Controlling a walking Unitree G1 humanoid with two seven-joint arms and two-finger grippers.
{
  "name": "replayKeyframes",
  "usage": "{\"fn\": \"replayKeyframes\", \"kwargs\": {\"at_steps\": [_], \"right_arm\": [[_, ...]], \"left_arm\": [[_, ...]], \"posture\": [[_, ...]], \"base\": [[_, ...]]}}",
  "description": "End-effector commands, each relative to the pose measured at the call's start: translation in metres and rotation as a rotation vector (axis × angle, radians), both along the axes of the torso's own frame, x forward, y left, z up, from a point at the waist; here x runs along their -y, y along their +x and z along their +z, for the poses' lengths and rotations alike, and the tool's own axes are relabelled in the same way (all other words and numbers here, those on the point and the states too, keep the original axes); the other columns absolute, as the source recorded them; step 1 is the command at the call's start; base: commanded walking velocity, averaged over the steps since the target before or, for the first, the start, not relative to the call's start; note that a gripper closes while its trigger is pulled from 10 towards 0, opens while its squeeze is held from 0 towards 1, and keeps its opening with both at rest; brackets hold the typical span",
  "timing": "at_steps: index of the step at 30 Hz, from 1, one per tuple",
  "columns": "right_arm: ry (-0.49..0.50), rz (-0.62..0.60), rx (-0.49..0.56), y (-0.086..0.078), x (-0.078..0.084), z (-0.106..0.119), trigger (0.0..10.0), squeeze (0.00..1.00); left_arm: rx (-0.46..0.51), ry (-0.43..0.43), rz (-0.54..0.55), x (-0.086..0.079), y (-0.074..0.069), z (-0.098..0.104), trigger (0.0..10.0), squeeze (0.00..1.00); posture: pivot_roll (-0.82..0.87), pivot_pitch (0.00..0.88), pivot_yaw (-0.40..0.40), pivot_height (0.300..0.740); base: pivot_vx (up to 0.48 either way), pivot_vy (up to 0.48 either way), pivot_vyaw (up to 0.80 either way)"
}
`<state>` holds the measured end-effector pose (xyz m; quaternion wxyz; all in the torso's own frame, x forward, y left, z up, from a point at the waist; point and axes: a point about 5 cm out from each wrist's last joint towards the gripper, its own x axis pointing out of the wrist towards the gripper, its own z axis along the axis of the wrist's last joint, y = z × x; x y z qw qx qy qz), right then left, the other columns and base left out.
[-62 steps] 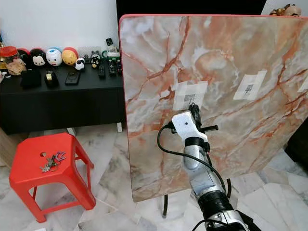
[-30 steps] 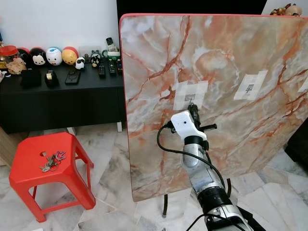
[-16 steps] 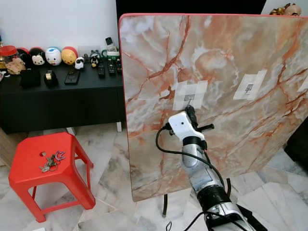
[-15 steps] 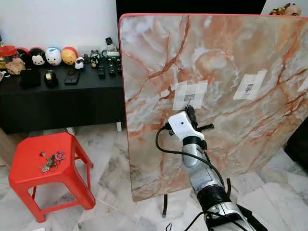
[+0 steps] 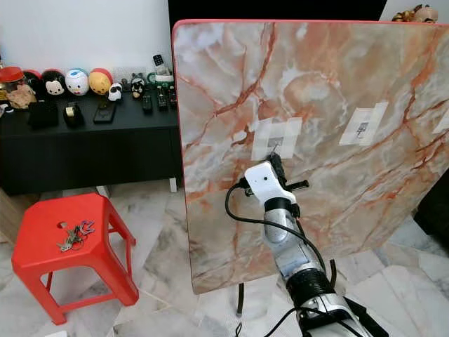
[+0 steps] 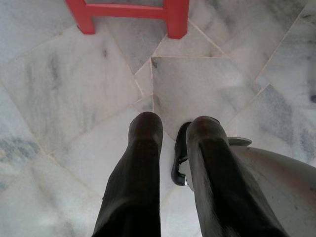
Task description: Hang keys on a hook
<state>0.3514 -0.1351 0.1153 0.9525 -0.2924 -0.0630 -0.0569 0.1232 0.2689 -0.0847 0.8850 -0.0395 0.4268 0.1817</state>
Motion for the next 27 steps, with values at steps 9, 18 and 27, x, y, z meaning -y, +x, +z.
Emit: {"fn": "replayKeyframes", "kwargs": {"at_steps": [9,18,27], "right_arm": [[0.021,0.026,0.037,-0.007,-0.003,0.001,10.0,1.0],[0.076,0.297,-0.036,-0.047,-0.023,-0.015,10.0,0.0],[0.366,0.18,-0.425,-0.086,0.015,-0.07,10.0,0.0]], "left_arm": [[-0.01,-0.006,-0.01,0.001,0.0,-0.001,10.0,0.0],[-0.025,-0.005,-0.007,-0.003,-0.006,-0.001,10.0,0.0],[-0.037,-0.004,-0.031,-0.002,-0.006,-0.002,10.0,0.0]], "posture": [[0.06,0.0,-0.102,0.74],[0.05,0.0,-0.102,0.74],[0.02,0.0,-0.089,0.74]], "base": [[0.0,0.0,0.0],[0.0,0.0,0.0],[0.0,0.0,0.0]]}}
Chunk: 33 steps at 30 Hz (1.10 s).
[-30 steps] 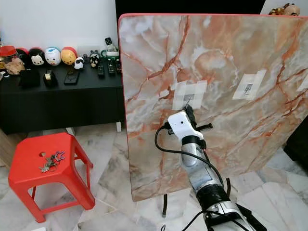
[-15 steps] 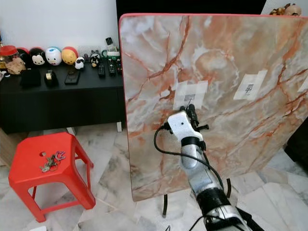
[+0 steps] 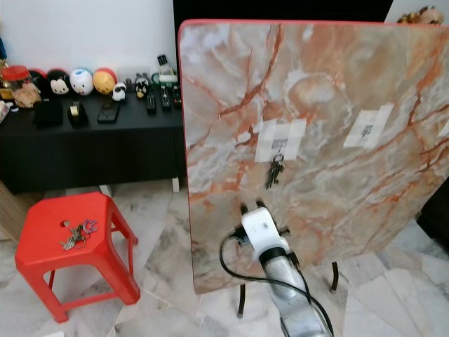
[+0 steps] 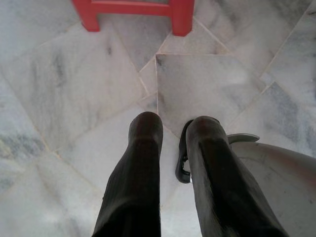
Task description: Hang keys on a hook
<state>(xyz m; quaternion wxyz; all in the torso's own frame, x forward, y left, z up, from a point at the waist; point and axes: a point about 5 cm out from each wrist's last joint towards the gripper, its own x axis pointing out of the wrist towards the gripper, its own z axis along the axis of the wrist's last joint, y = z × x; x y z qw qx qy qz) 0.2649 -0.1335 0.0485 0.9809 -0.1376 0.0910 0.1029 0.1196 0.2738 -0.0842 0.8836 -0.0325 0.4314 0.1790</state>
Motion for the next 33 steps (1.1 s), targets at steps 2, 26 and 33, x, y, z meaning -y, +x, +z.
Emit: {"fn": "replayKeyframes", "kwargs": {"at_steps": [2,26,33], "right_arm": [[0.12,-0.152,-0.166,-0.002,0.028,-0.016,10.0,0.0],[0.321,-0.658,-0.899,-0.139,0.061,-0.154,10.0,0.0],[0.324,-0.659,-0.87,-0.132,0.072,-0.151,10.0,0.0]], "left_arm": [[-0.025,-0.011,-0.026,0.003,-0.002,-0.002,10.0,0.0],[-0.071,0.019,-0.127,0.01,0.013,-0.001,10.0,0.0],[-0.099,0.014,-0.109,-0.006,-0.005,-0.001,10.0,0.0]], "posture": [[0.01,0.0,-0.085,0.74],[0.04,0.0,-0.044,0.74],[0.03,0.0,-0.035,0.74]], "base": [[0.0,0.0,0.0],[0.0,0.0,0.0],[0.0,0.0,0.0]]}}
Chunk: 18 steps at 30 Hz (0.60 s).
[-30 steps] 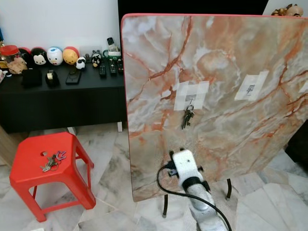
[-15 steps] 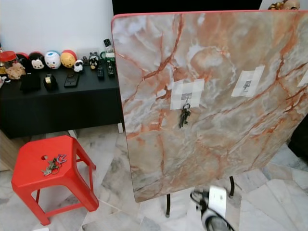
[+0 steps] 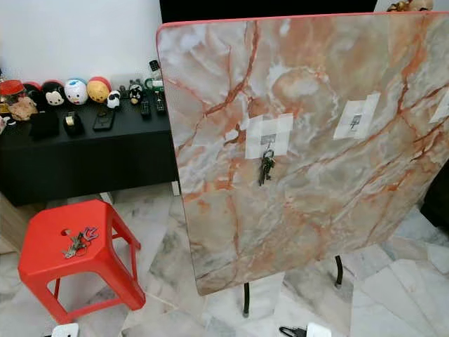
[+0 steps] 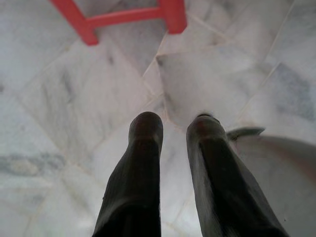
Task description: Hang keys on a hook
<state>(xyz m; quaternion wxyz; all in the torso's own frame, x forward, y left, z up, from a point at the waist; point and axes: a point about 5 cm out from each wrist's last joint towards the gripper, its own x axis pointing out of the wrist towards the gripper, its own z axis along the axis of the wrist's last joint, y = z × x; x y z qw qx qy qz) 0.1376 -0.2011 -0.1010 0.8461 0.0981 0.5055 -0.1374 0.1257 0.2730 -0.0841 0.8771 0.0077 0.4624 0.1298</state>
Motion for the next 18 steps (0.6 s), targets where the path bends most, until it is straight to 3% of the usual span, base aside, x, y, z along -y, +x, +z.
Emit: {"fn": "replayKeyframes", "kwargs": {"at_steps": [1,5,13,18], "right_arm": [[0.002,-0.028,-0.008,-0.005,0.004,-0.001,10.0,0.0],[0.009,-0.054,-0.007,-0.01,0.008,-0.002,10.0,0.0],[-0.06,0.028,-0.066,-0.027,0.02,-0.005,10.0,0.0],[-0.052,0.027,-0.061,-0.025,0.017,-0.005,10.0,0.0]], "left_arm": [[-0.028,-0.001,0.012,-0.007,-0.011,-0.001,10.0,0.0],[-0.055,0.01,0.005,-0.017,-0.023,0.0,10.0,0.0],[-0.051,0.019,0.005,-0.023,-0.02,0.003,10.0,0.0],[-0.05,0.005,0.004,-0.014,-0.019,-0.001,10.0,0.0]], "posture": [[0.03,0.0,-0.035,0.74],[0.03,0.0,-0.029,0.74],[0.03,0.0,-0.024,0.74],[0.03,0.0,-0.026,0.74]], "base": [[0.0,0.0,0.0],[0.0,0.212,0.0],[0.0,0.405,0.0],[0.0,0.412,0.73]]}}
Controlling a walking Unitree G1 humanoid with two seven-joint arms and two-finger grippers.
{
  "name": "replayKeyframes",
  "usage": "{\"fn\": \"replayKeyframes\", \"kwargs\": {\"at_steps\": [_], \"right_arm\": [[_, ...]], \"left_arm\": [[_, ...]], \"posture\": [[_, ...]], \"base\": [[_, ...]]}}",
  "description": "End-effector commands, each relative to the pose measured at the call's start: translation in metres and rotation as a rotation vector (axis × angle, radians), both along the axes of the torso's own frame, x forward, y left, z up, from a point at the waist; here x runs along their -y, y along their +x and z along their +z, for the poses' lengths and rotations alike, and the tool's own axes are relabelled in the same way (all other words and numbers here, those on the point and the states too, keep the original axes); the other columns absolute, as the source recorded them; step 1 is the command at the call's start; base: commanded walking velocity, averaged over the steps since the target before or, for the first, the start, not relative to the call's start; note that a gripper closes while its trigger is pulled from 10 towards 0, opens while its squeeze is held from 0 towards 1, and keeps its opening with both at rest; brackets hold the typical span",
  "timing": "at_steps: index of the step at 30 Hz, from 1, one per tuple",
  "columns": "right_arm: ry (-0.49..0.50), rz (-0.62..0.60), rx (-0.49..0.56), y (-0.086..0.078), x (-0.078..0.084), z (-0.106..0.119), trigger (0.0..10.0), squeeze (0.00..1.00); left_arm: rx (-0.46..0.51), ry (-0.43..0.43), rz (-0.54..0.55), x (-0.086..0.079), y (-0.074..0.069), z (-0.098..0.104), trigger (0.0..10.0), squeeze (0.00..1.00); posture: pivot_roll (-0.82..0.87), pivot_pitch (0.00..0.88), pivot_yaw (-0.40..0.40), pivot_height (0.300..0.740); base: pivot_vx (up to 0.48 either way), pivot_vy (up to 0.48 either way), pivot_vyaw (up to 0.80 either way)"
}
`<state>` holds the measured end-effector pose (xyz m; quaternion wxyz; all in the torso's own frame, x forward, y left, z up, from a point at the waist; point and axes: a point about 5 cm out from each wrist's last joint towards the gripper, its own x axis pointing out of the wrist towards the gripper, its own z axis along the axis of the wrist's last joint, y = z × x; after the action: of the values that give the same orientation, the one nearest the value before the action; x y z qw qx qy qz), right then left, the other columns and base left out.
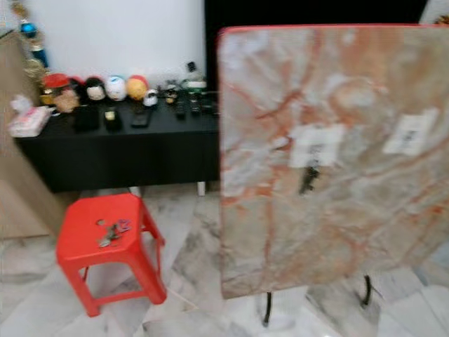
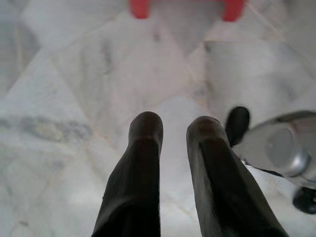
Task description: Hang keys on a hook
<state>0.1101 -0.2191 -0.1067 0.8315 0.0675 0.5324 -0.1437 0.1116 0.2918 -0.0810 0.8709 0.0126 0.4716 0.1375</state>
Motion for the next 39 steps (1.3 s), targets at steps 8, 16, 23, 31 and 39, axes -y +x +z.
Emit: {"fn": "replayKeyframes", "kwargs": {"at_steps": [8,16,23,31,39], "right_arm": [[0.023,0.002,0.018,0.004,0.0,0.001,10.0,0.0],[0.023,0.001,0.02,0.0,0.006,0.001,10.0,0.0],[0.028,0.02,0.015,-0.002,-0.007,-0.002,10.0,0.0],[0.04,0.045,0.031,0.005,-0.024,-0.002,10.0,0.0],[-0.002,0.012,0.047,0.002,0.02,0.006,10.0,0.0]], "left_arm": [[-0.031,-0.027,-0.009,0.023,-0.003,-0.01,10.0,0.0],[-0.026,-0.033,0.002,0.023,-0.003,-0.01,10.0,0.0],[-0.025,-0.033,0.008,0.024,-0.002,-0.01,10.0,0.0],[-0.019,-0.034,0.022,0.023,-0.001,-0.01,10.0,0.0],[-0.019,-0.033,0.023,0.023,-0.001,-0.01,10.0,0.0]], "posture": [[0.03,0.0,-0.032,0.74],[0.04,0.0,-0.038,0.74],[0.04,0.0,-0.045,0.74],[0.05,0.0,-0.048,0.74],[0.05,0.0,-0.046,0.74]], "base": [[0.0,0.409,0.0],[0.0,0.406,0.0],[0.0,0.401,0.0],[0.0,0.365,0.0],[0.0,0.346,0.0]]}}
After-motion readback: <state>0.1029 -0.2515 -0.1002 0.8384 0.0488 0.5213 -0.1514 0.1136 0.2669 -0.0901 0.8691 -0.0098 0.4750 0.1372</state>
